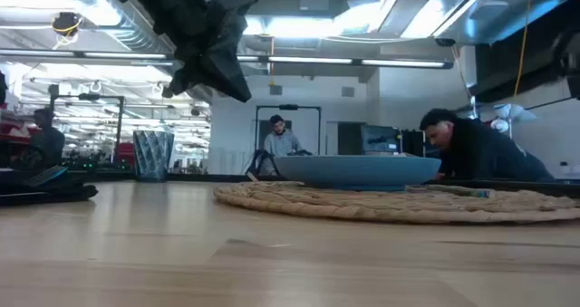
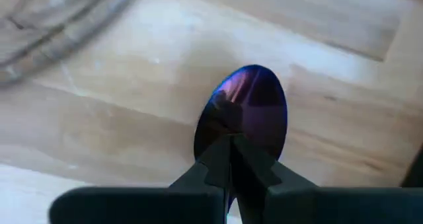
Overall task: Set table place
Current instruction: Put the blue spoon beside the blue knife
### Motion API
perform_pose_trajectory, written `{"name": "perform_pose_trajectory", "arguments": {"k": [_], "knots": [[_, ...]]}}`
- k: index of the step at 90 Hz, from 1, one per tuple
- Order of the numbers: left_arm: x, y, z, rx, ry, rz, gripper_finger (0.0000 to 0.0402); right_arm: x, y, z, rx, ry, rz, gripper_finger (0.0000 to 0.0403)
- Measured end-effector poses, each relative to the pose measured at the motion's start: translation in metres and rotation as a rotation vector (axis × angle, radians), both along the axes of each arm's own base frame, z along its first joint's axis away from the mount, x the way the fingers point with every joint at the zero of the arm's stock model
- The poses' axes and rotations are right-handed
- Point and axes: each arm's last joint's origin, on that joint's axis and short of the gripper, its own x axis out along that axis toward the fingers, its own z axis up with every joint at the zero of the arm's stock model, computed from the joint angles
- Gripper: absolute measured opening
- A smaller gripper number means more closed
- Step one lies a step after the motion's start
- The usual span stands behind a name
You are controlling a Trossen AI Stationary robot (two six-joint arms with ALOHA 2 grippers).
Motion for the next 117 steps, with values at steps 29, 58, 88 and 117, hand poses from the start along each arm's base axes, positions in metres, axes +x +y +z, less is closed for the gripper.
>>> {"name": "perform_pose_trajectory", "arguments": {"k": [29, 58, 88, 117], "knots": [[0.000, 0.000, 0.000, 0.006, 0.002, -0.007, 0.0000, 0.008, -0.009, 0.008, 0.002, -0.074, -0.009, 0.0000], [0.000, 0.000, 0.000, -0.001, -0.001, -0.009, 0.0000, 0.006, -0.011, 0.021, 0.042, -0.120, -0.008, 0.0000], [0.000, 0.000, 0.000, -0.013, -0.002, 0.009, 0.0000, 0.012, -0.003, 0.026, 0.169, -0.186, -0.026, 0.0038], [-0.001, -0.001, -0.001, -0.003, 0.014, -0.035, 0.0000, 0.012, -0.001, 0.022, 0.172, -0.169, -0.191, 0.0064]]}}
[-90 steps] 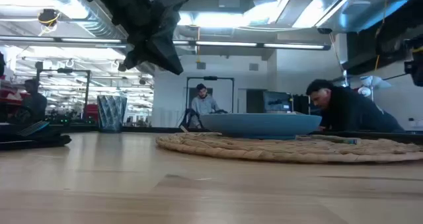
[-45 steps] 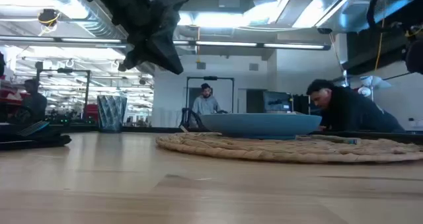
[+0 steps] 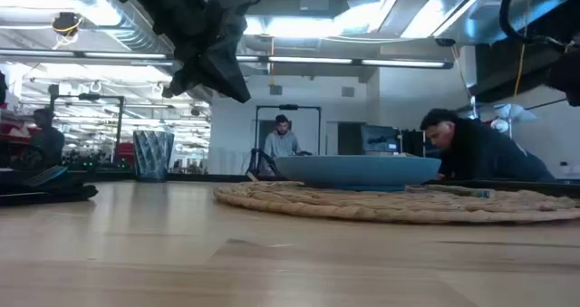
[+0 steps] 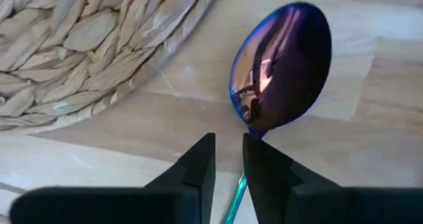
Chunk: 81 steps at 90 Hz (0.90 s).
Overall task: Set table place
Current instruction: Put the blue spoon beside the blue knife
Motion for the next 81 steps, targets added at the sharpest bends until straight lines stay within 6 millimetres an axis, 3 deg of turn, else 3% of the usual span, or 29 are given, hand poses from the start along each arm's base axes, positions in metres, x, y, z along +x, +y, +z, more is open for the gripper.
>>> {"name": "perform_pose_trajectory", "arguments": {"k": [34, 81], "knots": [[-0.001, -0.002, -0.001, 0.000, 0.017, -0.008, 0.0000, 0.003, 0.005, 0.007, 0.036, 0.036, -0.007, 0.0065], [-0.001, -0.003, -0.001, -0.013, 0.014, 0.003, 0.0000, 0.008, 0.016, -0.014, 0.065, 0.105, -0.048, 0.0065]]}}
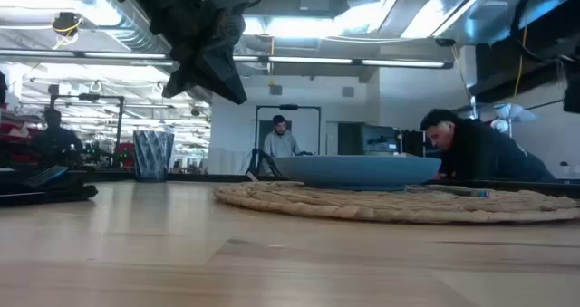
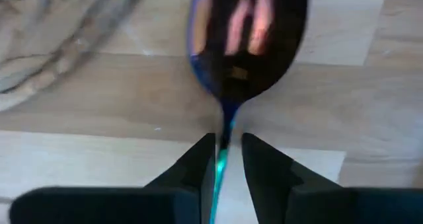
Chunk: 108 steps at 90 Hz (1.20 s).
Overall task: Set table place
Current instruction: Put the blue spoon beside the blue knife
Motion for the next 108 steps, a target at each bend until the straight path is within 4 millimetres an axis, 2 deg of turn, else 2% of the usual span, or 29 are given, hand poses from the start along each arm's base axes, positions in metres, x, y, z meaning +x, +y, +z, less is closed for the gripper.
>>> {"name": "perform_pose_trajectory", "arguments": {"k": [22, 41, 55, 93, 108], "knots": [[0.000, 0.000, 0.000, 0.000, 0.000, 0.000, 0.0000, -0.001, 0.004, -0.004, -0.005, 0.016, 0.009, 0.0063], [0.000, 0.000, 0.000, 0.000, 0.000, 0.000, 0.0000, -0.001, 0.004, -0.004, -0.006, 0.017, 0.012, 0.0011], [0.000, 0.000, 0.000, 0.000, 0.000, 0.000, 0.0000, -0.001, 0.004, -0.004, -0.008, 0.019, 0.014, 0.0011], [0.000, 0.000, 0.000, 0.002, 0.000, -0.002, 0.0000, 0.013, 0.016, 0.021, 0.007, -0.014, 0.016, 0.0002], [0.000, 0.000, 0.000, 0.002, 0.000, -0.002, 0.0000, 0.022, 0.010, 0.031, -0.039, -0.029, -0.006, 0.0002]]}}
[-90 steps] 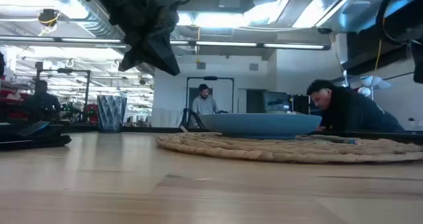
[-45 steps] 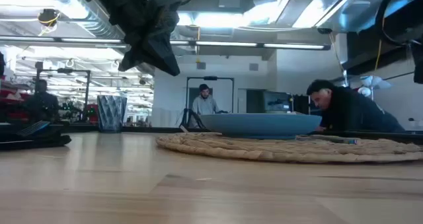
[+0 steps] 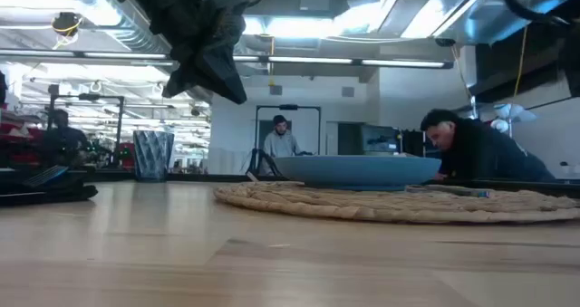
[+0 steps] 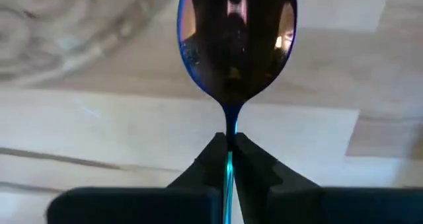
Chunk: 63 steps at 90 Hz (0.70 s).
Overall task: Set table place
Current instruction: Put the blue spoon beside the blue knife
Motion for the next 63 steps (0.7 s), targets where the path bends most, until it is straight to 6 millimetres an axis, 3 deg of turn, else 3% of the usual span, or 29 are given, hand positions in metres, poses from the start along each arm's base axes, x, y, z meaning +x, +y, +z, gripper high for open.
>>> {"name": "perform_pose_trajectory", "arguments": {"k": [18, 63], "knots": [[0.000, 0.000, 0.000, 0.004, 0.001, -0.004, 0.0000, 0.015, -0.020, 0.002, -0.051, -0.014, -0.002, 0.0001], [0.000, -0.008, 0.000, 0.000, -0.004, -0.030, 0.0000, 0.043, -0.098, -0.006, -0.129, 0.059, 0.061, 0.0000]]}}
